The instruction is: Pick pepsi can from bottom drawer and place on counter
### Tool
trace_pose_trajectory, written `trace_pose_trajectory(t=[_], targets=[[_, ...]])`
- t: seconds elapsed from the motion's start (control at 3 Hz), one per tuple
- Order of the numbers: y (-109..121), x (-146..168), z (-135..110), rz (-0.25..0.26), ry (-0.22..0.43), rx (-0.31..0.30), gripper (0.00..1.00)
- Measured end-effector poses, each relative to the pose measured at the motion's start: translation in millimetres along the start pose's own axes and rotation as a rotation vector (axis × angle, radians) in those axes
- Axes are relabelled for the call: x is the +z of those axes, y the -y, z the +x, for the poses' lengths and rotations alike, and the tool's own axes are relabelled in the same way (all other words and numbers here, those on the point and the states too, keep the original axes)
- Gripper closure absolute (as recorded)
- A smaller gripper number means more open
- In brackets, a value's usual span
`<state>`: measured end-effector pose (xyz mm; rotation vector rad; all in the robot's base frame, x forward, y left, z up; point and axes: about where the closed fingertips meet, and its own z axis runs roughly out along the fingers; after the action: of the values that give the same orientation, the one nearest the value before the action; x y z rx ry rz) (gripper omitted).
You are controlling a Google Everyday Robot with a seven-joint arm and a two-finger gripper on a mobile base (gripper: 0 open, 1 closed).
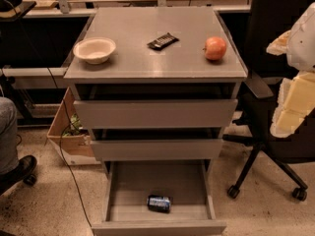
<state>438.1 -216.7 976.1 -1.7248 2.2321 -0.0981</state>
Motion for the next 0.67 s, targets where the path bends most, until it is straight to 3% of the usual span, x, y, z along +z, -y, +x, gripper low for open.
trace_pose_trajectory(t=[0.33, 0.67], targets=[[0.0, 0.0, 0.0, 0.000, 0.000, 0.000, 0.00], [-3.4, 19.8, -5.7, 0.003, 0.011, -0.007, 0.00]])
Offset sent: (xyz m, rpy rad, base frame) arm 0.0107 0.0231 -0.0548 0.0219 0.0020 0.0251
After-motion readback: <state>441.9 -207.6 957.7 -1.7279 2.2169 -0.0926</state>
